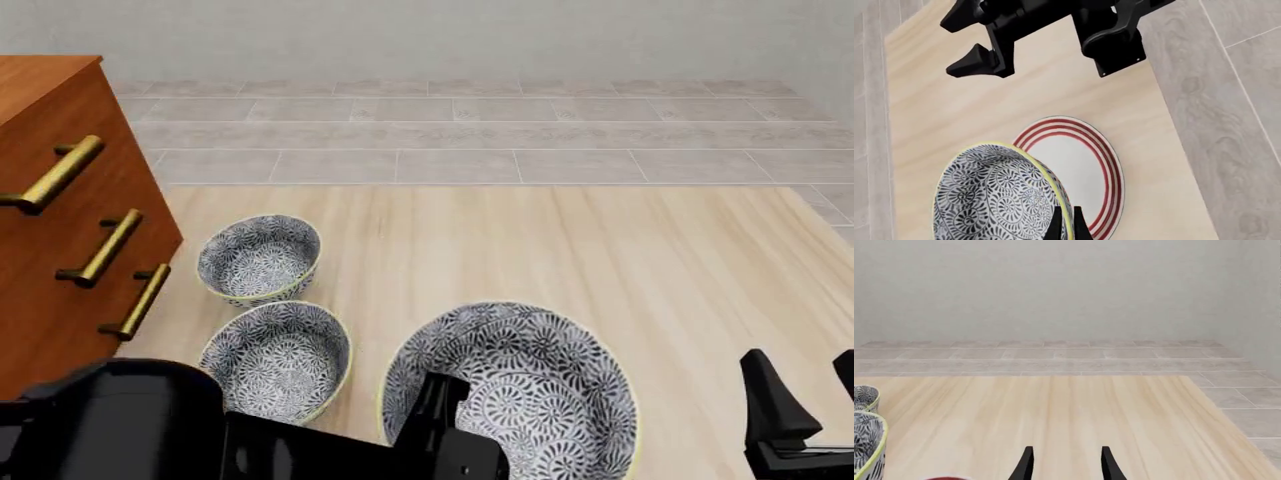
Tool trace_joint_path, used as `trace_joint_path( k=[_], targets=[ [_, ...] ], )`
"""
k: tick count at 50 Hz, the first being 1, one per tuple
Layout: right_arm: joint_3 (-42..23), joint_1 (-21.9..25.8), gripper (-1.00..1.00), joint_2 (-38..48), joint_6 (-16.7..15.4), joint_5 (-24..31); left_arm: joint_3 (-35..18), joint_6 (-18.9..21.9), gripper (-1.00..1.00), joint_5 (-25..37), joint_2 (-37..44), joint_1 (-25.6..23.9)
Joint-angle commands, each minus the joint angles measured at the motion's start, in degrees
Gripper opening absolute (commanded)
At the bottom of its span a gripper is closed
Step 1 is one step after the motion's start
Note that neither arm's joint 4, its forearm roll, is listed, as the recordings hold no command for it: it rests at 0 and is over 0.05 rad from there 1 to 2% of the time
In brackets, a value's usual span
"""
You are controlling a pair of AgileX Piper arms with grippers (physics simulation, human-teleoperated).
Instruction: Put the bowl at the front on the plate.
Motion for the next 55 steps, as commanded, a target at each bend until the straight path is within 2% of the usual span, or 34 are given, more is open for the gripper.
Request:
trace_joint_path(
  k=[1,55],
  targets=[
    [-0.01,-0.28,1.00,-0.45,0.26,0.28,1.07,-1.18,-1.00,-2.87,1.69,-1.02],
    [-0.03,-0.48,1.00,-1.72,0.77,0.90,7.32,-6.21,-1.00,-15.96,11.53,2.36]
  ],
)
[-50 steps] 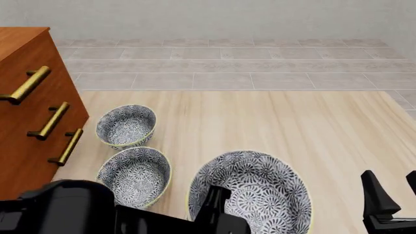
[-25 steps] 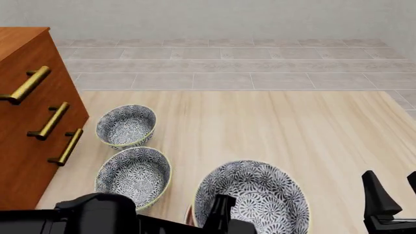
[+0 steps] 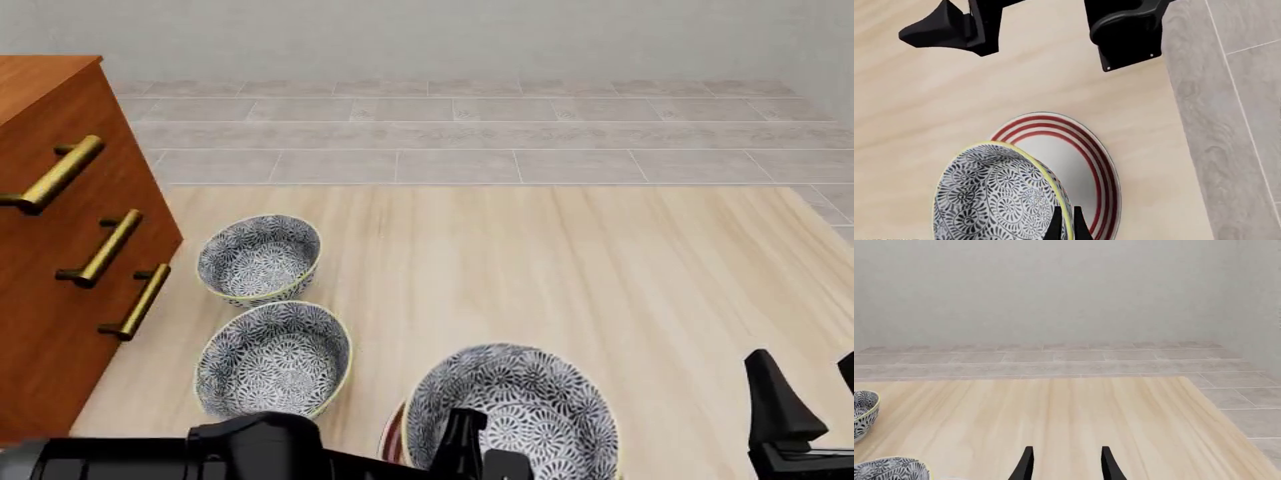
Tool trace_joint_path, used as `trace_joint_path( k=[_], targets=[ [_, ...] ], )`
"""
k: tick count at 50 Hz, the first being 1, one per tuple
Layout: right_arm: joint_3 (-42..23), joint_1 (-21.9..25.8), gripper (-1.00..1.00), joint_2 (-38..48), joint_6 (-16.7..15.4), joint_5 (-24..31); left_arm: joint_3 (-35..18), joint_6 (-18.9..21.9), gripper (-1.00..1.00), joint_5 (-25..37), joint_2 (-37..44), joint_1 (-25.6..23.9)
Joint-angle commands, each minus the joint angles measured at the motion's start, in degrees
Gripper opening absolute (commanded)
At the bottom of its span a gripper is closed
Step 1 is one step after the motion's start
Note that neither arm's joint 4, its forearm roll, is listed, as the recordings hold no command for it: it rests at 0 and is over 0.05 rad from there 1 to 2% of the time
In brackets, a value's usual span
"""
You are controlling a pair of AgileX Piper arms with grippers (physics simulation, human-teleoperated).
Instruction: Put the bowl at the front on the plate.
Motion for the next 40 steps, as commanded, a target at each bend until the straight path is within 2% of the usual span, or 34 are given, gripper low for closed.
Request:
trace_joint_path(
  k=[1,13,40],
  targets=[
    [0.00,0.00,1.00,-0.38,0.06,0.27,1.27,-0.45,-1.00,-2.93,2.02,0.98],
    [0.01,0.10,1.00,-0.46,-0.04,0.31,2.52,-0.81,-1.00,-5.23,3.84,2.59],
    [0.03,-0.01,1.00,-0.55,0.27,0.43,4.03,-5.43,-1.00,-7.89,6.29,-0.14]
  ],
)
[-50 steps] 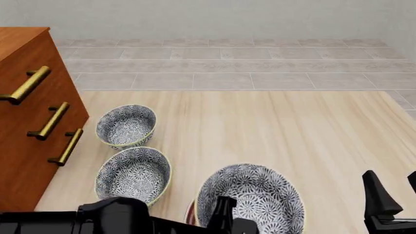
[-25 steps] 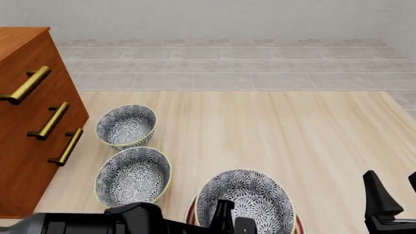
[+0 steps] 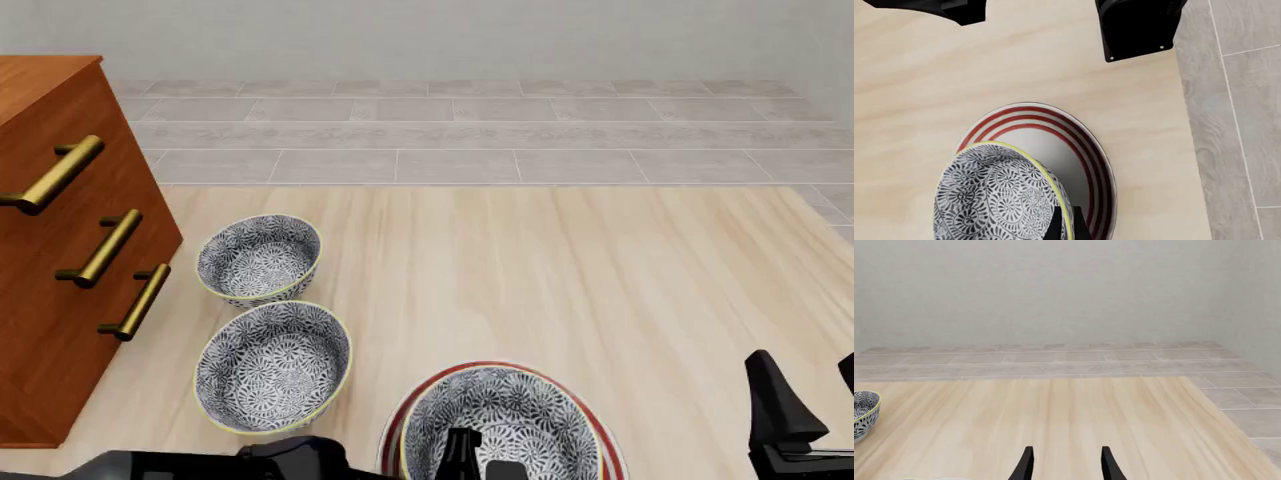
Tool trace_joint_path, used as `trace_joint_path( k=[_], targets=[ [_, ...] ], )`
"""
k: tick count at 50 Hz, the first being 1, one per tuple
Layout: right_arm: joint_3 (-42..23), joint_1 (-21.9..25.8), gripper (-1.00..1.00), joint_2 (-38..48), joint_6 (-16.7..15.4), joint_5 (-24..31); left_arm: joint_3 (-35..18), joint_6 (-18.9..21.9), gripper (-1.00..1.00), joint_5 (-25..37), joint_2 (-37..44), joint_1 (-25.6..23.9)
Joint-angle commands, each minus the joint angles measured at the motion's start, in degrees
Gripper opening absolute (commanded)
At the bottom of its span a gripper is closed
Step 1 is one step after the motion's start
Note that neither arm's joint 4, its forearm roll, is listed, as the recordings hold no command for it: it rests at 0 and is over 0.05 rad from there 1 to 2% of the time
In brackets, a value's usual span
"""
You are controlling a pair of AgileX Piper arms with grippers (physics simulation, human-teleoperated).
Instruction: Put the bowl at the front on the plate.
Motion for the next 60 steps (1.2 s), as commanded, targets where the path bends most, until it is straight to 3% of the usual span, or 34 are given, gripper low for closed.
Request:
trace_joint_path(
  k=[1,60],
  targets=[
    [0.01,-0.07,1.00,-0.10,0.13,0.07,0.69,-1.22,-1.00,-1.57,0.90,-0.66],
    [0.00,-0.25,1.00,0.04,0.34,-0.19,4.17,-4.22,-1.00,-7.49,4.26,-3.25]
  ],
)
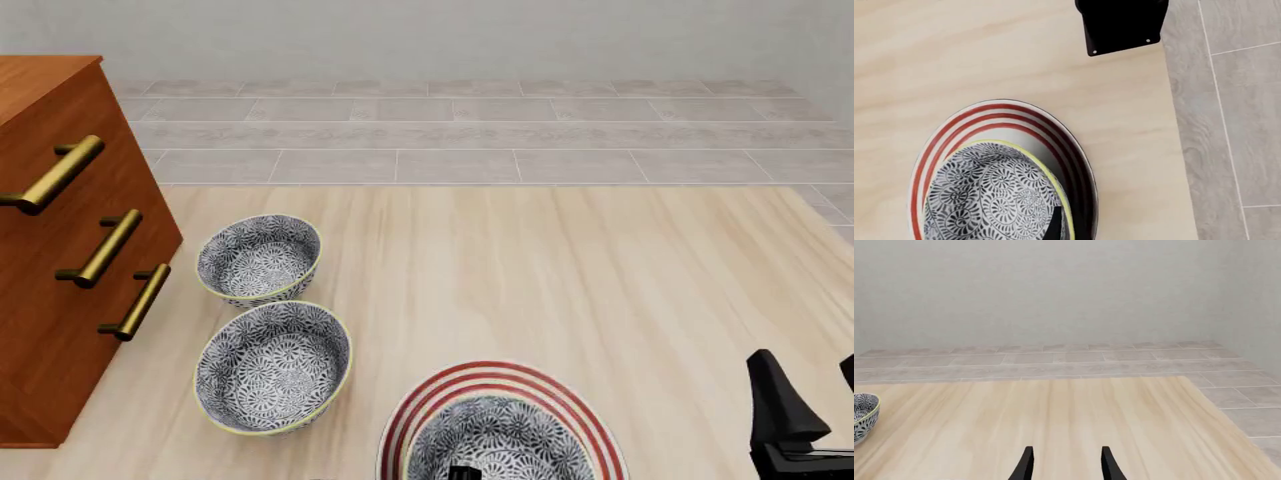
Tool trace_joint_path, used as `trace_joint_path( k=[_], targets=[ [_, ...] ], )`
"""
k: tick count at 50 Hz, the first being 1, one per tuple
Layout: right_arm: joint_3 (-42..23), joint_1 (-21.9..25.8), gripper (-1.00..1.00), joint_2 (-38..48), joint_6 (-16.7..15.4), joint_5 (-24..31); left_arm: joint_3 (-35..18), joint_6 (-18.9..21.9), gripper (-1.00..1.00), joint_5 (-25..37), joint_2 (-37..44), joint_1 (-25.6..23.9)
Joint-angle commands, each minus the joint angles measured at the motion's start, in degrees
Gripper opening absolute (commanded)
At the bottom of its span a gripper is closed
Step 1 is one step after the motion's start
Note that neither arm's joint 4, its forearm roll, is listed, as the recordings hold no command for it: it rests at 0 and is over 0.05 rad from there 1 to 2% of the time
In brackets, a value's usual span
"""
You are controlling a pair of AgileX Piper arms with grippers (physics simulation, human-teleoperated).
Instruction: Put the bowl at the front on the plate.
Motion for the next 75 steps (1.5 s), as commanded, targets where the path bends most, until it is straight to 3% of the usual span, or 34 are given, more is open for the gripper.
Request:
trace_joint_path(
  k=[1,22,23,40,59,75],
  targets=[
    [0.00,0.11,1.00,0.06,-0.12,-0.02,0.14,0.16,-1.00,-0.42,0.13,-0.44],
    [-0.04,0.45,1.00,0.02,-0.41,0.15,-0.37,-0.58,-1.00,0.72,-0.64,0.45],
    [-0.02,0.47,1.00,-0.01,-0.43,0.16,-0.40,-0.71,1.00,0.82,-0.70,0.37],
    [-0.06,0.41,1.00,0.03,-0.30,0.12,-0.57,-0.19,1.00,1.35,-1.49,0.96],
    [0.02,0.43,1.00,-0.12,-0.38,0.16,-6.35,-2.44,1.00,10.24,-9.99,-1.90],
    [0.00,0.33,1.00,-0.18,-0.34,0.17,-14.46,2.38,1.00,17.62,-18.60,2.07]
  ],
)
